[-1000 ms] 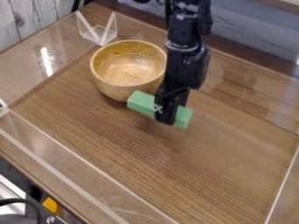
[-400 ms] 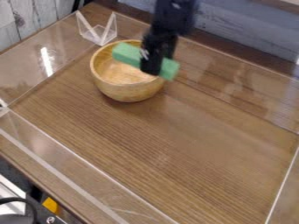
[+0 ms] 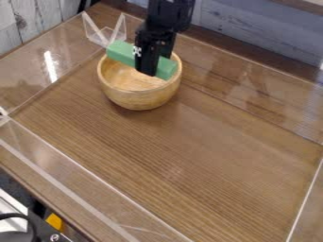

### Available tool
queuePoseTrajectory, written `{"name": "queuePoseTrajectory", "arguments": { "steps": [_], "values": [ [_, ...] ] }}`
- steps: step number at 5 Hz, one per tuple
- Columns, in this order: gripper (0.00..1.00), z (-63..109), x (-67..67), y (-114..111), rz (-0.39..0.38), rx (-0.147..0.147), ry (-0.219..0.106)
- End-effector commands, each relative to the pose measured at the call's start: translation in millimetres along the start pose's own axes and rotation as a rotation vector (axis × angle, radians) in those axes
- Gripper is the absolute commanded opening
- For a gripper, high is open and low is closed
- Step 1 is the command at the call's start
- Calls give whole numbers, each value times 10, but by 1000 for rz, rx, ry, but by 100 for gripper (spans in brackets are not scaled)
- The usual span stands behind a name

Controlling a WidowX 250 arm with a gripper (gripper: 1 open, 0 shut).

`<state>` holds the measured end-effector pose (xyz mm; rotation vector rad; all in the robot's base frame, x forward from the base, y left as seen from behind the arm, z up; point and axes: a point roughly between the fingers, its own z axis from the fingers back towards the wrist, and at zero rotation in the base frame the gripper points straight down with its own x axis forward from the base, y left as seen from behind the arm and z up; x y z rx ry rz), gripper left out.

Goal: Put the green block in the brown bowl

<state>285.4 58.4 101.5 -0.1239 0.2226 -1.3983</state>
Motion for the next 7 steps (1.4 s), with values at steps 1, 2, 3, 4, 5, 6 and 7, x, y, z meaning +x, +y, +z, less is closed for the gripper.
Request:
{"name": "queuePoseTrajectory", "arguments": {
  "steps": [1, 2, 3, 4, 5, 6, 7],
  "values": [
    [0, 78, -36, 63, -6, 49, -8],
    [0, 64, -36, 60, -15, 53, -11],
    [0, 58, -43, 60, -19, 60, -15],
    [0, 56, -50, 55, -24, 65, -18],
    [0, 54, -62, 57, -27, 70, -21],
    [0, 49, -75, 63, -29, 73, -24],
    [0, 29, -89, 85, -30, 74, -28]
  ]
}}
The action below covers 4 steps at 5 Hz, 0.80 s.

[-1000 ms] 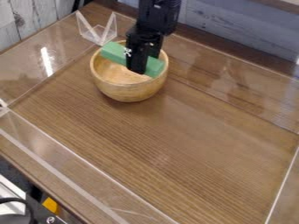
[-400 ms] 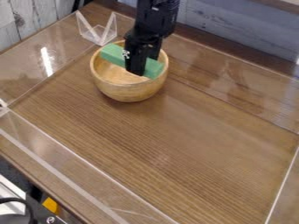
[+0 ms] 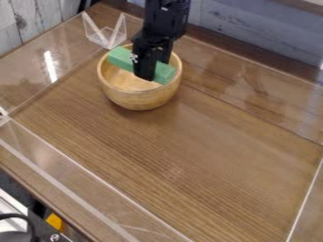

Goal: Put the green block in the brown bowl

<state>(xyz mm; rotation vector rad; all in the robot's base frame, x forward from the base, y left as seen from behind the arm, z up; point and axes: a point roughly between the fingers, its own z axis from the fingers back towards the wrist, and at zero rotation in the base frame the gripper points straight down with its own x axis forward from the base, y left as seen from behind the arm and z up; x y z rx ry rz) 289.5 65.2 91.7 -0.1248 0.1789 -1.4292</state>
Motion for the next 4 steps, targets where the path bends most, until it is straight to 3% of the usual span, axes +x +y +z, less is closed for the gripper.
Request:
{"name": "queuePoseTrajectory", "arguments": {
  "steps": [1, 2, 3, 4],
  "values": [
    [0, 100, -47, 35, -1, 48, -5],
    [100, 115, -54, 32, 9, 49, -13],
    [0, 111, -64, 40, 15, 47, -14],
    [100, 103, -70, 48, 20, 43, -14]
  ]
}}
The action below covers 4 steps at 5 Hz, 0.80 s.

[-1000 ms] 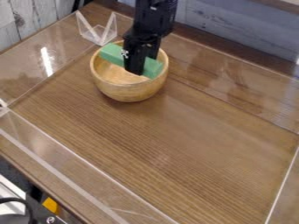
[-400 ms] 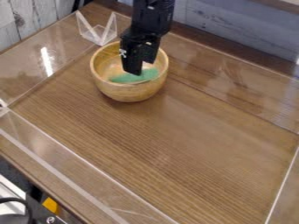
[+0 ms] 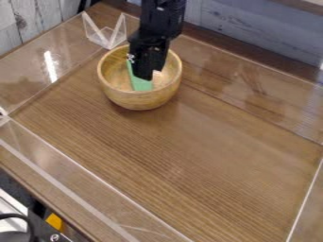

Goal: Put the green block in the brown bowl

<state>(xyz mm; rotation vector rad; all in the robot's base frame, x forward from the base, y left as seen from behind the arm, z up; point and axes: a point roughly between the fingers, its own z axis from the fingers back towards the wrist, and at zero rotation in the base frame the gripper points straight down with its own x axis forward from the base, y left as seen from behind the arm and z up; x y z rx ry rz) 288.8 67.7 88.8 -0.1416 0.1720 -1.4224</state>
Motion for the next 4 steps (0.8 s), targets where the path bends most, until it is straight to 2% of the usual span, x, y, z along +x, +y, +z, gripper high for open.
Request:
{"name": "queuePoseTrajectory", "arguments": {
  "steps": [1, 4],
  "values": [
    [0, 123, -45, 60, 18, 48, 0],
    [0, 93, -54, 103, 31, 40, -4]
  ]
}}
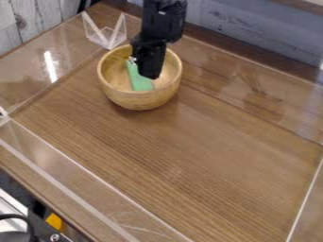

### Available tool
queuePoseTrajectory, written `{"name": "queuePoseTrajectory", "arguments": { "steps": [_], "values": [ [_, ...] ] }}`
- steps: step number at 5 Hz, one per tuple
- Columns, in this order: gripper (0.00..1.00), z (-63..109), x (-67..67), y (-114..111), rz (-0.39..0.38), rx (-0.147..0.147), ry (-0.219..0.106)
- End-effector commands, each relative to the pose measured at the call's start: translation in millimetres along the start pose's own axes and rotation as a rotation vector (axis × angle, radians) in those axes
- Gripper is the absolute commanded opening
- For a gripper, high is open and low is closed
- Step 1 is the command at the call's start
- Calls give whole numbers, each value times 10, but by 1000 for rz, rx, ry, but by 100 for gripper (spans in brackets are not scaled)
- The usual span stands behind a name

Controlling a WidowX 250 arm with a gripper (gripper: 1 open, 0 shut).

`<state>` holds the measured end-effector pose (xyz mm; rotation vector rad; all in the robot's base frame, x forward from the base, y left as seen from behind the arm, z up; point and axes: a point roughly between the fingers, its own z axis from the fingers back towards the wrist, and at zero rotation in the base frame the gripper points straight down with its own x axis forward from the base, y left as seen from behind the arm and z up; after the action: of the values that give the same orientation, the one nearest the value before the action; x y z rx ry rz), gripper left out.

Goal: Put the green block in the brown bowl

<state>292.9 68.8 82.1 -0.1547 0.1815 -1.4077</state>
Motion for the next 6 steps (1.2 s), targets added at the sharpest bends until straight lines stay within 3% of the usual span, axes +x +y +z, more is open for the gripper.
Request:
{"name": "queuePoseTrajectory", "arguments": {
  "steps": [1, 6],
  "values": [
    [0, 140, -51, 67, 21, 53, -4],
    [0, 115, -49, 153, 45, 52, -20]
  ]
}}
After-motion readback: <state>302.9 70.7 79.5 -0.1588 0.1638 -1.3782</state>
